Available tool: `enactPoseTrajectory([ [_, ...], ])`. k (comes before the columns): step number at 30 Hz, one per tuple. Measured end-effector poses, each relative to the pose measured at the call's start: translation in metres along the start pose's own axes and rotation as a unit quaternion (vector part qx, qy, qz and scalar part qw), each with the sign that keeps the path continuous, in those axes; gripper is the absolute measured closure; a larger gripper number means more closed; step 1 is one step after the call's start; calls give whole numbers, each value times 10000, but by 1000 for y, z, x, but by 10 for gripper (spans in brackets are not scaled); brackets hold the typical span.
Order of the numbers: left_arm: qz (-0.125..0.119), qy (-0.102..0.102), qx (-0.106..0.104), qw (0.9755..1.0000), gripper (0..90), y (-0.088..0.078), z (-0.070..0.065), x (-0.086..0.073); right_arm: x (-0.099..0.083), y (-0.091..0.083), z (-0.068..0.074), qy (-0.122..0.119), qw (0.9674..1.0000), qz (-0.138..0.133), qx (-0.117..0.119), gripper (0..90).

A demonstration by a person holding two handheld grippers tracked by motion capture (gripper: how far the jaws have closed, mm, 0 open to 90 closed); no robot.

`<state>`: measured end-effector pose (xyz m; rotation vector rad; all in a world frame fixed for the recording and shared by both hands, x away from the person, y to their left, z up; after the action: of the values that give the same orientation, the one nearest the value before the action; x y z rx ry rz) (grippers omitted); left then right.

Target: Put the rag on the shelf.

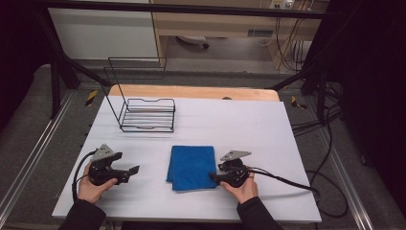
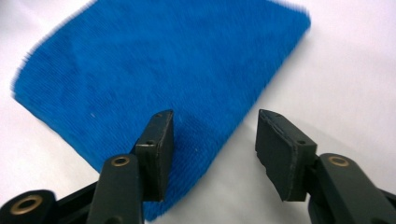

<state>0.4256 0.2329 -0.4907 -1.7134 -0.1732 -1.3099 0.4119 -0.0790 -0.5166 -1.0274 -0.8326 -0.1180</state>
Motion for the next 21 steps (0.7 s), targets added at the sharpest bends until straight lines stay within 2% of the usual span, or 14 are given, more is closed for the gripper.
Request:
enactPoseTrajectory([
  [3, 20, -3, -19, 10000, 74, 1, -2, 0, -2, 3, 3, 165, 9997, 66, 150, 576],
  [4, 25, 5, -27, 10000, 74, 1, -2, 0, -2, 3, 3, 165, 9997, 66, 150, 576],
  [5, 17, 5, -48, 10000, 72, 1, -4, 1, -2, 5, 5, 287, 9994, 36, 189, 624],
  [6, 17, 5, -48, 10000, 72, 1, -4, 1, -2, 6, 5, 301, 9994, 10, 171, 655],
  [8, 3, -14, -70, 10000, 68, 2, -5, 2, -3, 6, 8, 492, 9983, 64, 298, 788],
  [9, 15, -5, -83, 10000, 67, 3, -6, 3, -3, 7, 10, 505, 9981, 53, 343, 835],
  [12, 5, 7, -77, 10000, 67, 5, -9, 7, 0, 4, 9, 572, 9977, 42, 361, 869],
  [17, 25, -33, -136, 9999, 63, 10, -16, 15, 4, -6, 4, 476, 9985, -6, 274, 857],
  [21, 58, 0, -160, 9999, 62, 15, -25, 26, 5, -10, 1, 455, 9981, -133, 383, 694],
])
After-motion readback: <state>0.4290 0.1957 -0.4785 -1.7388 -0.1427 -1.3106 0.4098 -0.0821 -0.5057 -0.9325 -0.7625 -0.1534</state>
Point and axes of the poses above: each handheld gripper's, and its own axes: y roughly forward along the jaws, x roughly out of its top, z roughly to its left, the point moved 10 cm from there along y, roughly forward along the jaws, and after that the axes turned 8 degrees about y, right-handed, at the moved point
